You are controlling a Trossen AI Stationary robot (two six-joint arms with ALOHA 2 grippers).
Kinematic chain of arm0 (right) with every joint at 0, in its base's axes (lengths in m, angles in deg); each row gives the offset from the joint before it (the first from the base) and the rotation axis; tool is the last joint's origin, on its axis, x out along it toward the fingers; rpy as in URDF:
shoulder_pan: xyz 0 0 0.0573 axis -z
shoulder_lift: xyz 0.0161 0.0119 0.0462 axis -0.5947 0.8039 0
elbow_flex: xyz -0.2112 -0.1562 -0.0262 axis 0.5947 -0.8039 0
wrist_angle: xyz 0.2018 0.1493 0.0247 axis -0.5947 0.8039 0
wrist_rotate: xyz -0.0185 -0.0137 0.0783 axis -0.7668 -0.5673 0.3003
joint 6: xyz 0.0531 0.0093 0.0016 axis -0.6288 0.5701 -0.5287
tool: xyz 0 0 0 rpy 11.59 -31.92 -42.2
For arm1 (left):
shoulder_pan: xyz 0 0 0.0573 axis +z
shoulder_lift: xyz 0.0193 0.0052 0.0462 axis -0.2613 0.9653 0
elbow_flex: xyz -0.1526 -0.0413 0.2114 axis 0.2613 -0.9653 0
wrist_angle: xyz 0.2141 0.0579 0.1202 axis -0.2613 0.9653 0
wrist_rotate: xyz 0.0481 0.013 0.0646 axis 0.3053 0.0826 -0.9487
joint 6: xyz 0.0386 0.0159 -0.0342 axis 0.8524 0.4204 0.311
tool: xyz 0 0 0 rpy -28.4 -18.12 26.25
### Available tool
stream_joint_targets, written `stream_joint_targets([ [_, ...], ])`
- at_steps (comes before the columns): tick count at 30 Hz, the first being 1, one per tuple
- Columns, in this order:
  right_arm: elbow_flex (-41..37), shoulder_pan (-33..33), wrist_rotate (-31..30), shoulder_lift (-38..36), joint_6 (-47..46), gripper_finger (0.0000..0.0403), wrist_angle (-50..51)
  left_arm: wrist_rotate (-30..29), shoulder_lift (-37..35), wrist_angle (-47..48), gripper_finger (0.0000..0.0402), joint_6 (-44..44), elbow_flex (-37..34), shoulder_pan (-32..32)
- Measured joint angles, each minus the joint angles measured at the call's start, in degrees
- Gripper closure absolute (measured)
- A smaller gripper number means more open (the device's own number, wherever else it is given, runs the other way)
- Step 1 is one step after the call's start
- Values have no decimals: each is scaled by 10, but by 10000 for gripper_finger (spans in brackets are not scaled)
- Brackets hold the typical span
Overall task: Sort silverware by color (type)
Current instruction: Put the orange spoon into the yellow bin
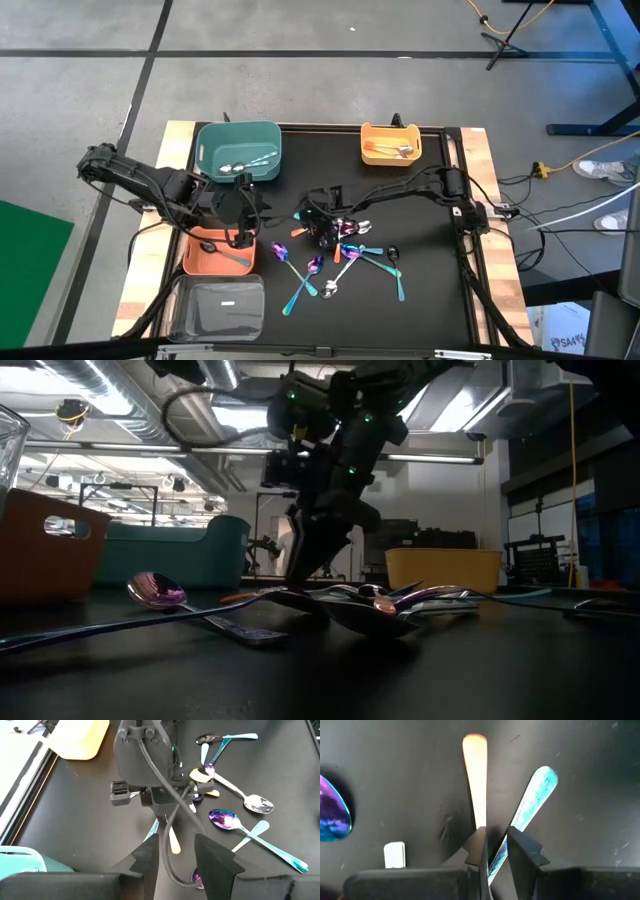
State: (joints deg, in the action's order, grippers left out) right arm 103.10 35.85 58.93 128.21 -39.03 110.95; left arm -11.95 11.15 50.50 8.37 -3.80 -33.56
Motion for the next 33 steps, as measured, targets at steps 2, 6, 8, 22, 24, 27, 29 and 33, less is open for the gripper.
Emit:
stream_joint_targets([
  [2,0,0,0,2,0,340,1,0,0,0,283,0,0,0],
  [6,1,0,0,7,0,340,-1,0,0,1,283,1,0,0],
  [8,1,-1,0,10,0,340,-2,0,0,1,283,1,0,0],
  [22,1,-1,2,5,-3,340,3,0,0,2,283,1,0,0],
  [24,0,-1,14,5,-3,340,4,1,0,2,283,1,0,0],
  [27,0,-1,28,5,-4,340,4,1,0,2,283,1,0,0],
  [29,0,-1,31,5,-4,340,4,1,0,2,283,1,0,0],
  [33,0,-1,31,5,-4,340,3,1,0,2,283,1,0,0],
])
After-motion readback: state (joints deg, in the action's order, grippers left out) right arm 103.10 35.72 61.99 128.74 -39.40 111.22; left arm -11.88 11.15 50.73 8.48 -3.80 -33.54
